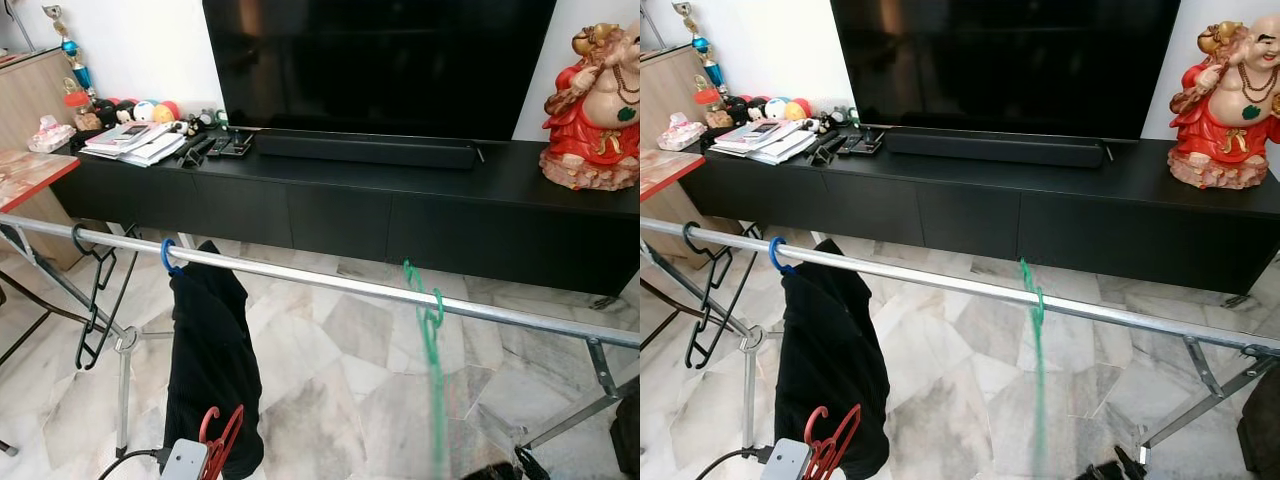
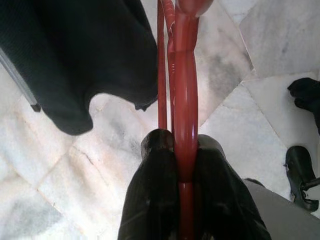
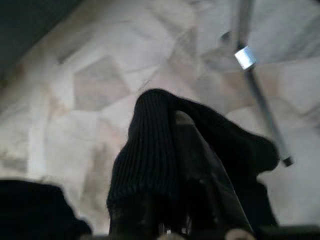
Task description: Hang hanger
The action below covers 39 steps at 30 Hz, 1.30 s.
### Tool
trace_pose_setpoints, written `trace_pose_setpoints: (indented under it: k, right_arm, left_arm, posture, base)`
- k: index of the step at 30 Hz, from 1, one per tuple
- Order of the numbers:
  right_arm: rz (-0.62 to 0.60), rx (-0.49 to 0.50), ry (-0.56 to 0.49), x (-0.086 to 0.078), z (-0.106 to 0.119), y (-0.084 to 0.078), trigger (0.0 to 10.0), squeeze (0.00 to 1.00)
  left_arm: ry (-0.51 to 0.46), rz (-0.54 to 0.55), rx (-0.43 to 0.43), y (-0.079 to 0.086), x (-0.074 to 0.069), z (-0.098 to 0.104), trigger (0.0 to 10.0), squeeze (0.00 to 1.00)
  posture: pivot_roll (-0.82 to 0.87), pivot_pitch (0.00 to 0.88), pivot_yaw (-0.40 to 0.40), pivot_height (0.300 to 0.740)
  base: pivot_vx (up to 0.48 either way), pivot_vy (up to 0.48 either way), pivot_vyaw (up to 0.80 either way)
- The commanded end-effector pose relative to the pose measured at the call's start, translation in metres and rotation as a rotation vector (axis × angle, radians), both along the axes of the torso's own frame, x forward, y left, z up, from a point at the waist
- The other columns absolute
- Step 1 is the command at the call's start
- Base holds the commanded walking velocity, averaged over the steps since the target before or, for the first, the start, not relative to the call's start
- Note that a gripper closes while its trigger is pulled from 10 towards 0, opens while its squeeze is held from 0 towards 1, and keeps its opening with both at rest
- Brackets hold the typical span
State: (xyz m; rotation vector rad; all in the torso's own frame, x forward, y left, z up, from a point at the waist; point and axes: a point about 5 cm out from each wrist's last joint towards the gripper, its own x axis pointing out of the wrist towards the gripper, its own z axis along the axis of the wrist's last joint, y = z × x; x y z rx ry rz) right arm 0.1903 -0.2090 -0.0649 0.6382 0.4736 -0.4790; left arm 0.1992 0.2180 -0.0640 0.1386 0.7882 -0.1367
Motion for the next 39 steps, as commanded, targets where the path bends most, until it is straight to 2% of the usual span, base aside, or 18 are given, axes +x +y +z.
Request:
trace_pose_setpoints:
  k: [1,4,5,6,9,14,16,17,19,21,22,24,26,34,39]
  right_arm:
    - [0.020,0.010,0.075,-0.005,-0.006,0.003,10.0,0.00]
    - [0.046,-0.029,0.171,-0.013,-0.012,0.004,10.0,0.00]
    - [0.110,-0.056,0.270,-0.019,-0.018,0.007,10.0,0.00]
    - [0.110,-0.056,0.270,-0.019,-0.018,0.007,10.0,0.00]
    - [0.260,-0.128,0.454,-0.030,-0.028,0.014,10.0,0.00]
    - [0.350,-0.140,0.521,-0.035,-0.032,0.019,10.0,0.00]
    - [0.421,-0.161,0.566,-0.038,-0.034,0.023,10.0,0.00]
    - [0.512,-0.160,0.604,-0.043,-0.036,0.028,10.0,0.00]
    - [0.553,-0.165,0.621,-0.044,-0.037,0.030,10.0,0.00]
    - [0.601,-0.197,0.644,-0.047,-0.038,0.031,10.0,0.00]
    - [0.719,-0.284,0.671,-0.048,-0.039,0.034,10.0,0.00]
    - [0.772,-0.326,0.676,-0.048,-0.039,0.035,10.0,0.00]
    - [0.874,-0.387,0.657,-0.047,-0.039,0.039,10.0,0.00]
    - [0.886,-0.348,0.625,-0.046,-0.039,0.050,10.0,0.00]
    - [0.940,-0.363,0.579,-0.038,-0.036,0.055,10.0,0.00]
  left_arm:
    - [0.030,0.010,0.018,0.006,-0.007,-0.003,10.0,0.00]
    - [0.032,0.010,0.017,0.005,-0.008,-0.004,10.0,0.00]
    - [0.033,0.009,0.018,0.005,-0.008,-0.004,10.0,0.00]
    - [0.033,0.009,0.018,0.005,-0.008,-0.004,10.0,0.00]
    - [0.037,0.010,0.020,0.005,-0.009,-0.004,10.0,0.00]
    - [0.039,0.010,0.019,0.004,-0.009,-0.005,10.0,0.00]
    - [0.039,0.011,0.019,0.004,-0.009,-0.005,10.0,0.00]
    - [0.039,0.012,0.018,0.004,-0.008,-0.005,10.0,0.00]
    - [0.038,0.013,0.017,0.004,-0.008,-0.004,10.0,0.00]
    - [0.039,0.014,0.018,0.005,-0.008,-0.004,10.0,0.00]
    - [0.041,0.019,0.019,0.006,-0.009,-0.004,10.0,0.00]
    - [0.042,0.020,0.019,0.006,-0.009,-0.005,10.0,0.00]
    - [0.047,0.020,0.021,0.007,-0.010,-0.005,10.0,0.00]
    - [0.071,0.062,0.006,0.008,-0.015,-0.008,10.0,0.00]
    - [0.085,0.073,0.007,0.009,-0.020,-0.010,10.0,0.00]
  posture:
    - [0.04,0.040,0.062,0.740]
    - [0.04,0.040,0.062,0.740]
    - [0.04,0.038,0.062,0.740]
    - [0.04,0.038,0.062,0.740]
    - [0.04,0.038,0.062,0.740]
    - [0.04,0.039,0.062,0.740]
    - [0.04,0.038,0.062,0.740]
    - [0.04,0.038,0.062,0.740]
    - [0.05,0.038,0.062,0.740]
    - [0.05,0.039,0.062,0.740]
    - [0.05,0.040,0.063,0.740]
    - [0.05,0.040,0.063,0.740]
    - [0.05,0.042,0.064,0.740]
    - [0.06,0.041,0.064,0.740]
    - [0.06,0.042,0.058,0.740]
  base:
    - [0.000,0.000,0.00]
    - [0.000,0.000,0.00]
    - [0.000,0.000,0.00]
    - [0.000,0.000,0.00]
    - [0.000,0.000,0.00]
    - [0.000,0.000,0.00]
    - [0.000,0.000,0.00]
    - [0.000,0.000,0.00]
    - [0.000,0.000,0.00]
    - [0.000,0.000,0.00]
    - [0.000,0.000,0.00]
    - [0.000,0.000,0.00]
    - [0.000,0.000,0.00]
    - [0.000,0.000,0.00]
    - [0.000,0.480,0.00]
